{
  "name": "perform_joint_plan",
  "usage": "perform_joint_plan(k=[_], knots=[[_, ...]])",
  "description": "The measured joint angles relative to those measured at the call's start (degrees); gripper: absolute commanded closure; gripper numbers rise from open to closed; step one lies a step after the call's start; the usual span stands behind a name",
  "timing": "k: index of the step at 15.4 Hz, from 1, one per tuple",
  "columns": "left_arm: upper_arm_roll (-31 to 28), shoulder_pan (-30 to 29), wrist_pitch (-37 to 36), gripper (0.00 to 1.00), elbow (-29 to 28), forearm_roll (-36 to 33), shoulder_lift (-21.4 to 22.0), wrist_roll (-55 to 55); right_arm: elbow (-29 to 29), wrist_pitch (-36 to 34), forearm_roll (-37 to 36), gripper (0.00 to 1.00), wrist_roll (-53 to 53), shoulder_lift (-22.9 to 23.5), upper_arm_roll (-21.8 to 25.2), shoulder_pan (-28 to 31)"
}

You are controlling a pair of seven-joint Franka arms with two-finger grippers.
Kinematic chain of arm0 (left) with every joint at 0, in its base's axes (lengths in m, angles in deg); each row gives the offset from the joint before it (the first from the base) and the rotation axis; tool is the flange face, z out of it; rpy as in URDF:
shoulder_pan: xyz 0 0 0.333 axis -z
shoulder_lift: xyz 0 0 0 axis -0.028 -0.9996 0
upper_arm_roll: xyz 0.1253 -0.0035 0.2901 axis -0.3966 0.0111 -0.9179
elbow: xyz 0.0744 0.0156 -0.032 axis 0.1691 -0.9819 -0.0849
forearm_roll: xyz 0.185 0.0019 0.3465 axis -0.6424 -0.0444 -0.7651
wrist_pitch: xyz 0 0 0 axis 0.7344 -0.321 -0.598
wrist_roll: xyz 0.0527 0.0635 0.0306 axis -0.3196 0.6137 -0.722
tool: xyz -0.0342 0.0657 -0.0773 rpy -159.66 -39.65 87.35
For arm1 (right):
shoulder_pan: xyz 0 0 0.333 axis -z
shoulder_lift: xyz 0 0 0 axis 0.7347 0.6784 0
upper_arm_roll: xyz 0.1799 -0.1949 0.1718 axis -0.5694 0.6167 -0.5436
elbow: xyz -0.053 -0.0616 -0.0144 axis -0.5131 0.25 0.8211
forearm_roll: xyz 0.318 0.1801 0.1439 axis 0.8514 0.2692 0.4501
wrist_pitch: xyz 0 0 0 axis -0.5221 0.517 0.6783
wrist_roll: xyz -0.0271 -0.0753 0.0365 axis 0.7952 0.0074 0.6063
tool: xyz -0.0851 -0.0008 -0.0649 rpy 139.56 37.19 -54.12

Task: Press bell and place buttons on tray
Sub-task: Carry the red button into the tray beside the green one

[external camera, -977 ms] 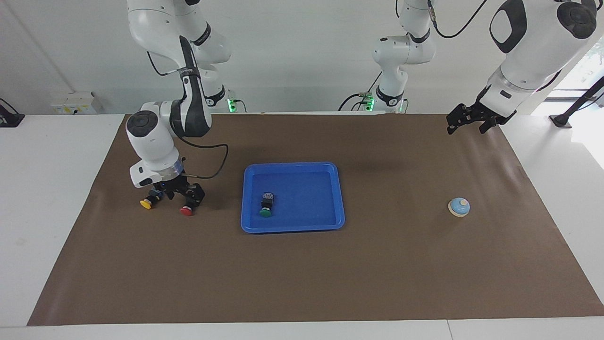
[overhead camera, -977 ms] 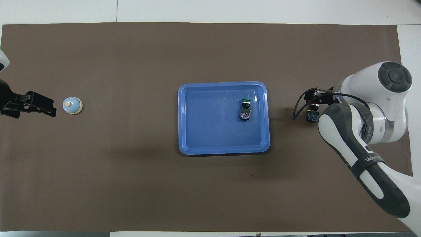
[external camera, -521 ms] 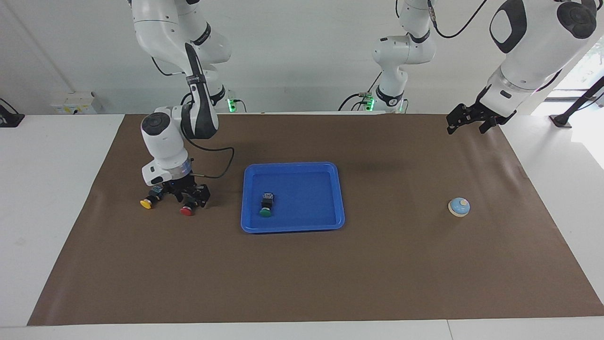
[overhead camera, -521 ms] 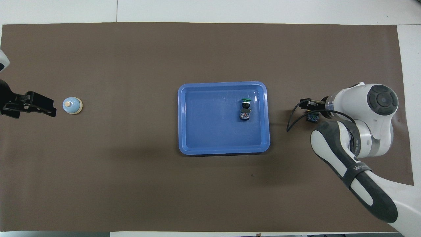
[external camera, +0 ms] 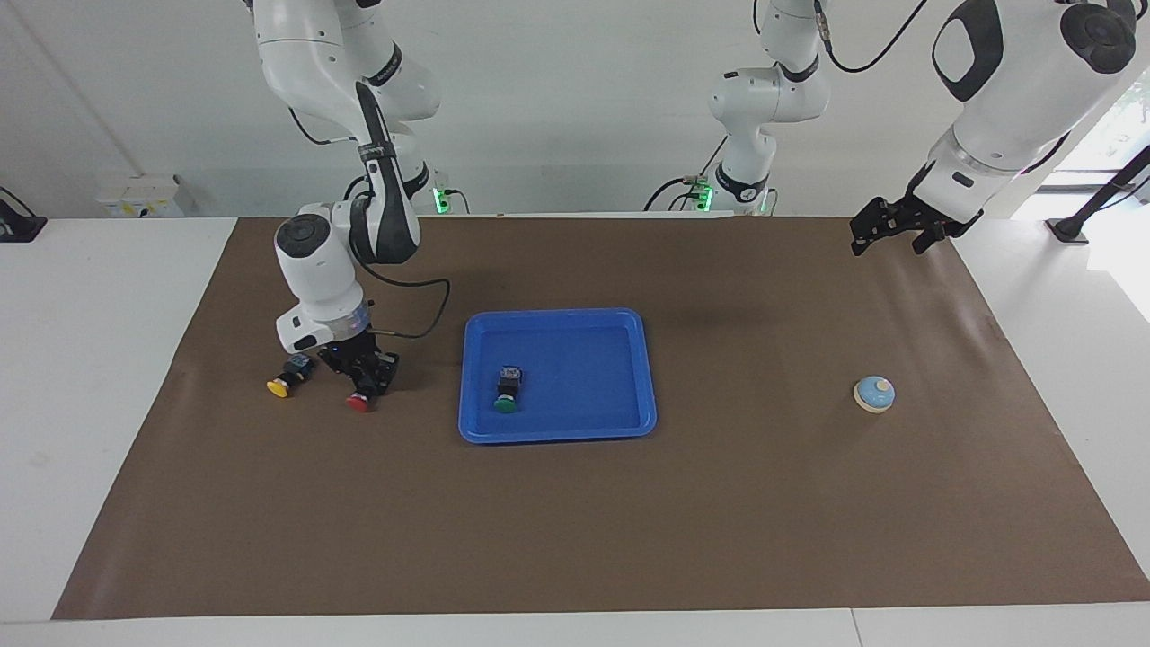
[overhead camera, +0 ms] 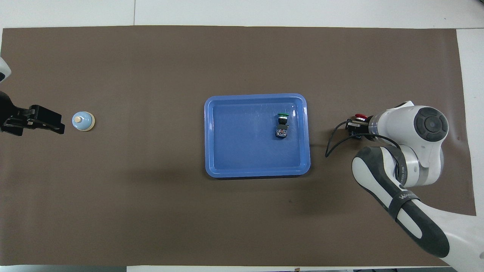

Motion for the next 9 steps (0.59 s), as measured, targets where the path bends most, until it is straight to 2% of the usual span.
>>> perform_joint_plan(k=[4, 6, 9], knots=[[0.00, 0.00, 0.00, 0.00, 0.00, 0.00, 0.00, 0.00, 15.57, -19.37, 0.17, 1.00, -3.00, 0.42, -0.19, -6.64], [0.00, 0.00, 0.00, 0.00, 0.00, 0.00, 0.00, 0.00, 20.35, -23.46, 0.58, 1.00, -6.99, 1.10, -0.29, -10.86], [0.00, 0.00, 0.00, 0.00, 0.00, 0.00, 0.00, 0.00, 22.45, -24.09, 2.30, 1.00, -12.42, 3.05, -0.41, -18.01]])
